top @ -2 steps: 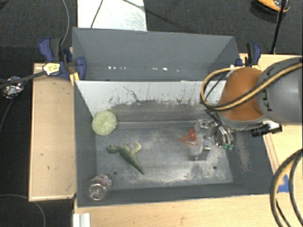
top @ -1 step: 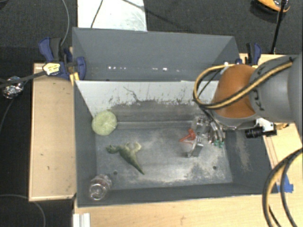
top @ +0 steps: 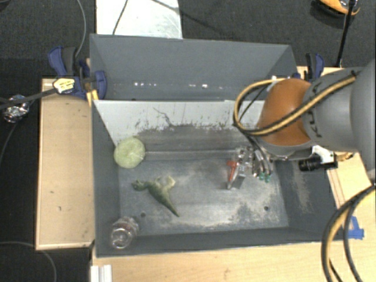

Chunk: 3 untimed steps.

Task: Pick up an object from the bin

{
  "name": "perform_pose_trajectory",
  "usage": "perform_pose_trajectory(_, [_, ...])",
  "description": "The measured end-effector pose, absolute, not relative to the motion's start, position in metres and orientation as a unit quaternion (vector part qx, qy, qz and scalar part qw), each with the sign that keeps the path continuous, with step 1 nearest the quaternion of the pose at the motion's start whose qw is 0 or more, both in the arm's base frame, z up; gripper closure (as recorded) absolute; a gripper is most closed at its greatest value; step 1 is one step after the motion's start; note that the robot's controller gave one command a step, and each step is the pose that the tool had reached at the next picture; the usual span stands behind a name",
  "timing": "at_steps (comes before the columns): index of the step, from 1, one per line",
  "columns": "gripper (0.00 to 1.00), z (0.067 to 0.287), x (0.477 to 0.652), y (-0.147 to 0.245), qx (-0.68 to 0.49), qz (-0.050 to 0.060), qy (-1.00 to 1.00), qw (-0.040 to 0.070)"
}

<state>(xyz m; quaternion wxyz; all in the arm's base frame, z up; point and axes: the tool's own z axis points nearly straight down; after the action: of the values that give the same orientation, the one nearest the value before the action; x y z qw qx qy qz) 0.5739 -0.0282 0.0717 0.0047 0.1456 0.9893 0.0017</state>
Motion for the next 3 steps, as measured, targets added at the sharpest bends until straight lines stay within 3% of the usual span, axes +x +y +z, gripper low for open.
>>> perform_pose_trajectory(1, [1.0,0.072,0.574,-0.03,0.148,0.002,0.989,0.005])
perform_pose_trajectory(2, [1.0,0.182,0.573,-0.039,0.155,0.002,0.988,0.006])
perform_pose_trajectory(3, [1.0,0.182,0.573,-0.039,0.155,0.002,0.988,0.006])
